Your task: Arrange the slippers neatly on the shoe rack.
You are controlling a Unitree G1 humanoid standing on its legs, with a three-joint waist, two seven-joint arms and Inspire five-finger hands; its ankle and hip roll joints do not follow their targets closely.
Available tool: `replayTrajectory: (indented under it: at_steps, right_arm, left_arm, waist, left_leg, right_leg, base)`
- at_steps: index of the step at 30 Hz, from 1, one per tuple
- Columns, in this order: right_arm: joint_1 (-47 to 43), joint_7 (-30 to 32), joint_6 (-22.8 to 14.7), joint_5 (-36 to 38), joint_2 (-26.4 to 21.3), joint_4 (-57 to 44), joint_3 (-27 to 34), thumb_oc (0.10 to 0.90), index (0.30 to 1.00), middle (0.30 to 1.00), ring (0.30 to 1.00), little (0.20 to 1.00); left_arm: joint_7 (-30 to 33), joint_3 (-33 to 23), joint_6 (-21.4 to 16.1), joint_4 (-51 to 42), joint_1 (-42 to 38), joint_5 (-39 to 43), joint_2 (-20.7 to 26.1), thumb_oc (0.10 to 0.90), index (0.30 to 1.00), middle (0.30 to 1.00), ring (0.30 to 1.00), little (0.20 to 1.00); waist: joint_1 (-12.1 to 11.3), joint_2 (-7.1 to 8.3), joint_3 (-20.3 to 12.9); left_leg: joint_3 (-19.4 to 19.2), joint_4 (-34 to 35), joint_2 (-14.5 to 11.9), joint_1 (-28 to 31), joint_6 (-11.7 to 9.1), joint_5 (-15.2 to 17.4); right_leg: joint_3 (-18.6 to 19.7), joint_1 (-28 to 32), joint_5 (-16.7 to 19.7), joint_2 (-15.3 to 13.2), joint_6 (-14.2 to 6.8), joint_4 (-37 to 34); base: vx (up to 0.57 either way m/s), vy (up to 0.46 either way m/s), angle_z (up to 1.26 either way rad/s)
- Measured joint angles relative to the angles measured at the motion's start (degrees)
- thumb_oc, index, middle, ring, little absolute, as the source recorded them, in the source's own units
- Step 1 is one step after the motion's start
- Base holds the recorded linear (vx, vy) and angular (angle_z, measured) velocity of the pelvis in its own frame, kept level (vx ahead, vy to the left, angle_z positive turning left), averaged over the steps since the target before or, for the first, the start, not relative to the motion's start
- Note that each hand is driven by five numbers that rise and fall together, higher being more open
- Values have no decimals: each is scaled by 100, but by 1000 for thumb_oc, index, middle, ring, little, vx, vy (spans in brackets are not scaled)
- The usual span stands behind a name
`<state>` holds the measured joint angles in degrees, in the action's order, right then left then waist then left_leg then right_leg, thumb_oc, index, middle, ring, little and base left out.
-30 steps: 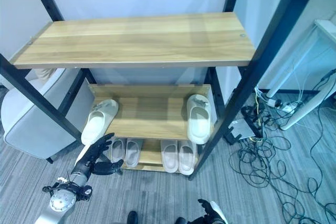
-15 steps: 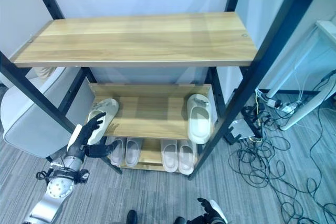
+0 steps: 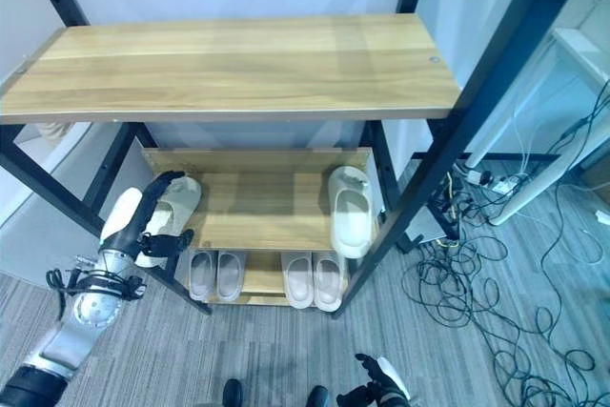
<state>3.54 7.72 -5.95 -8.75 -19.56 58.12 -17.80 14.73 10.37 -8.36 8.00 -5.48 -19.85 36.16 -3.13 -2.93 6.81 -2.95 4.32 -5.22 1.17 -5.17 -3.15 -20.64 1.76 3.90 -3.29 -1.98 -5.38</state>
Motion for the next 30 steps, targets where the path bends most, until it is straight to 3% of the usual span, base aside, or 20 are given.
replayTrajectory:
  at_steps: [7,30]
  right_arm:
    - [-4,-13,-4,-1,-2,0,-34,800,900,900,900,900]
    - [-22,-135,-4,-126,-10,-12,-94,800,900,900,900,900]
  left_arm:
    - [19,-10,9,116,-8,-466,373,800,900,900,900,900]
    - [19,-244,111,688,13,-1193,853,800,900,900,900,900]
  waist:
    - [38,16,-7]
    - [94,27,-17]
  left_leg:
    - [-55,6,0,-2,0,0]
    - [-119,16,-2,80,1,0]
  right_leg:
    - [61,-39,21,-1,-4,-3]
    - [130,7,41,2,3,-37]
  base:
    - [8,3,-3]
    - [6,2,-1]
